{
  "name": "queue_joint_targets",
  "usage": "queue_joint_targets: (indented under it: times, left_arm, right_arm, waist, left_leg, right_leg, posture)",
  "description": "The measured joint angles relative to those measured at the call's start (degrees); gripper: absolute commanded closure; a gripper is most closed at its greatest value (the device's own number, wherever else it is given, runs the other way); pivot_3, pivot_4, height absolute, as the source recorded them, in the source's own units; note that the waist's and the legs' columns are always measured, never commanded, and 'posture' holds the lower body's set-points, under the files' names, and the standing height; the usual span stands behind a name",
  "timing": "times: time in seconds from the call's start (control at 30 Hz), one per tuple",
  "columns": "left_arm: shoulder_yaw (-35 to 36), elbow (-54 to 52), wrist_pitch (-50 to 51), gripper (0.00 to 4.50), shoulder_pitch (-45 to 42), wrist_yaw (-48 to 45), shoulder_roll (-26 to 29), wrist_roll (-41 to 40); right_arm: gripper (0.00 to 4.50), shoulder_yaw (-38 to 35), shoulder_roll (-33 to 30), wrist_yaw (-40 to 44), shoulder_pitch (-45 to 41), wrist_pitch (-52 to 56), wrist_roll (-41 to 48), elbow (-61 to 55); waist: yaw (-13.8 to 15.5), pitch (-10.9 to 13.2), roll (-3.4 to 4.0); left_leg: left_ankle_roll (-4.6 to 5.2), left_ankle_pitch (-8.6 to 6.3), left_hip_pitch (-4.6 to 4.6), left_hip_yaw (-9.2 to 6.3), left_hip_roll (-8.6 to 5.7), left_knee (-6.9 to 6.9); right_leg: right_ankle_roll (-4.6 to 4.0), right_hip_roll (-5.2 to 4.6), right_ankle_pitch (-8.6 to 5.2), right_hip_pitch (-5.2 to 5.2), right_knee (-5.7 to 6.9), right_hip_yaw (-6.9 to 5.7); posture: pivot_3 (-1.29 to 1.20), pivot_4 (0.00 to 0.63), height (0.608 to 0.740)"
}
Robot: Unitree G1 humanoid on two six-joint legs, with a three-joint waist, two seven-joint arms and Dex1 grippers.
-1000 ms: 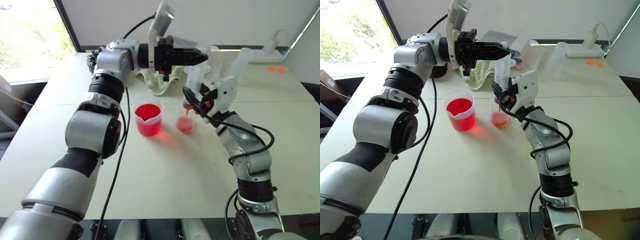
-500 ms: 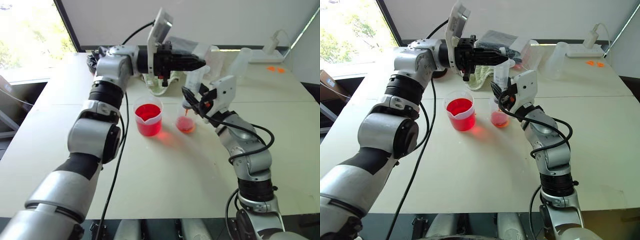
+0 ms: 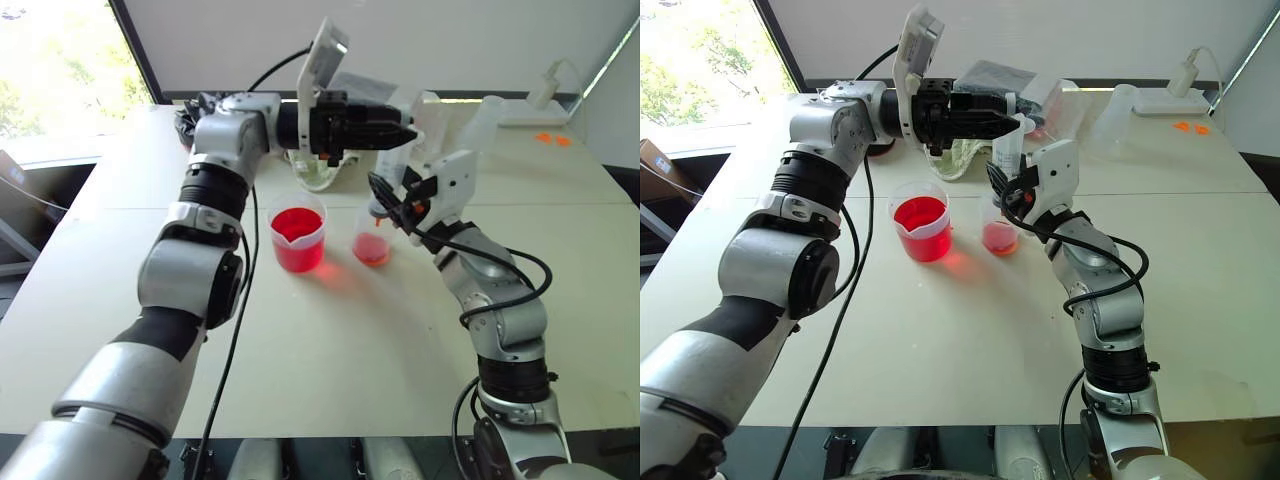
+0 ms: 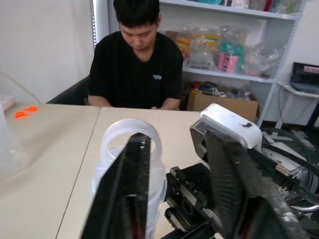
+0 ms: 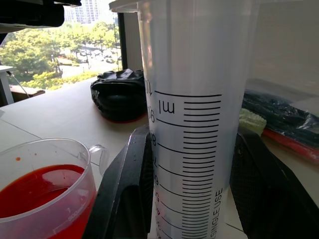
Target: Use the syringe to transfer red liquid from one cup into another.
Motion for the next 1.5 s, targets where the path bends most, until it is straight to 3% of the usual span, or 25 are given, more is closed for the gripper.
queue_joint_targets:
  times: [0.23,0.6,0.9,1.17,1.5]
  left_arm:
    - [-0.4,-2.4,1.2,1.24,0.5,-0.5,1.4,-0.8]
    - [-0.5,-6.9,5.7,1.24,5.1,1.1,8.2,-1.9]
    - [0.1,-16.7,10.5,1.24,10.0,3.4,14.3,-5.0]
    - [2.3,-29.4,17.6,1.24,20.7,8.3,20.7,-9.2]
    - [4.7,-38.3,21.3,1.24,26.5,14.8,22.1,-14.3]
  right_arm:
    - [2.96,-0.4,0.2,-0.2,-0.9,0.0,0.0,0.0]
    - [2.96,-1.5,0.2,-0.1,-2.4,-0.9,0.6,-0.3]
    - [2.96,-1.6,0.6,0.0,-2.3,0.7,3.0,-1.3]
    - [2.96,-5.0,0.5,-1.2,-2.7,6.8,8.3,-1.9]
    - [2.96,-6.0,-0.4,-1.0,-5.5,9.0,10.8,-1.7]
  waist:
    - [0.0,0.0,0.00]
    - [-0.2,0.0,0.00]
    - [-0.6,0.0,0.00]
    - [-0.7,0.0,0.01]
    - [-0.8,0.0,0.01]
  left_leg:
    - [0.00,0.00,0.00,0.00,0.00,0.00]
    - [0.00,0.00,0.00,0.00,0.01,0.00]
    - [0.00,0.00,0.01,-0.03,0.02,0.00]
    - [-0.01,0.00,0.02,-0.06,0.03,0.00]
    - [0.00,0.00,0.03,-0.07,0.03,0.01]
  right_leg:
    - [0.00,0.00,0.00,0.00,0.00,0.01]
    - [0.00,0.00,0.00,0.00,0.02,0.01]
    - [0.00,0.00,0.00,0.00,0.04,0.00]
    - [0.00,0.00,0.00,0.01,0.06,0.00]
    - [0.00,0.00,0.00,0.02,0.07,0.00]
  posture:
    - [0.00,0.150,0.711]
    - [0.00,0.150,0.711]
    - [0.00,0.150,0.711]
    - [0.00,0.150,0.711]
    - [0.00,0.150,0.711]
